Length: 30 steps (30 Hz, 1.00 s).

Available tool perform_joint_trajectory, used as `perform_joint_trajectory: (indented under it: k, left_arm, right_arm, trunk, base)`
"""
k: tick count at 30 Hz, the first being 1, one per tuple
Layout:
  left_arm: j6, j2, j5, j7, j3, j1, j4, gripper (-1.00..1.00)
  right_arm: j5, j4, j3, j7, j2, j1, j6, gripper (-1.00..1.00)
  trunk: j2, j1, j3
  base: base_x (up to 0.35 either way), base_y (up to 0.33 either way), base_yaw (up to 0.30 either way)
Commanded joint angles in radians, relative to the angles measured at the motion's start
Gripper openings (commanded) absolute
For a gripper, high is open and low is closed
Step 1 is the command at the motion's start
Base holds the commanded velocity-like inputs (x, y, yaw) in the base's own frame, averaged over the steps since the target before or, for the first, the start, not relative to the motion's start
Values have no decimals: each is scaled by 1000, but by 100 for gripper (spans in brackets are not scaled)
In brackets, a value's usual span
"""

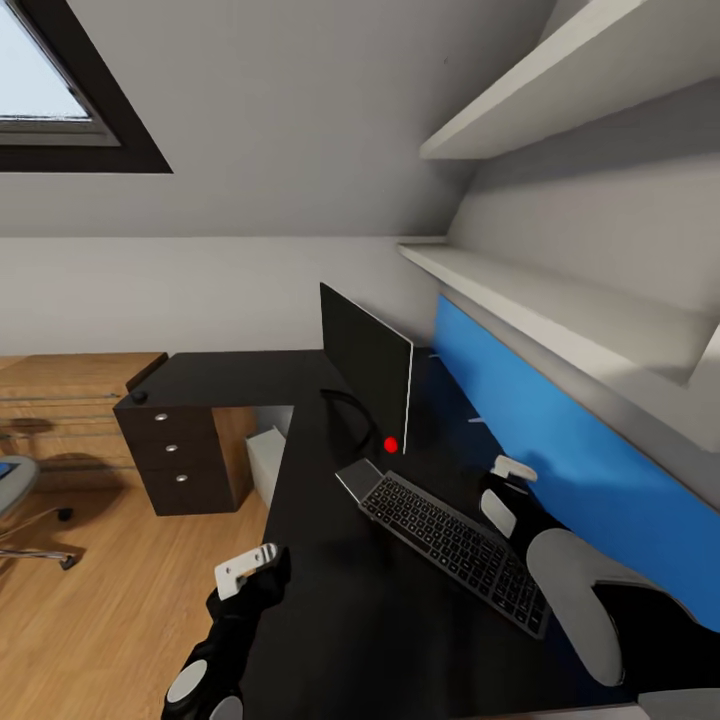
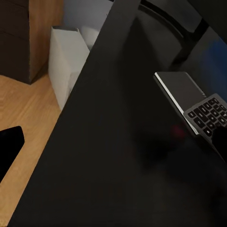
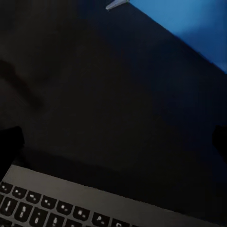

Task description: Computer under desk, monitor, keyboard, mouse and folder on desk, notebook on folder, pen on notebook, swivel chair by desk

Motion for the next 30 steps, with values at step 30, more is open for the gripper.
perform_joint_trajectory:
  k: [30]
  left_arm:
    - [274,28,217,-4,540,-1,27,100]
  right_arm:
    - [-84,22,-15,8,-42,2,-55,100]
  trunk:
    - [-211,115,-95]
  base:
    - [0,0,0]
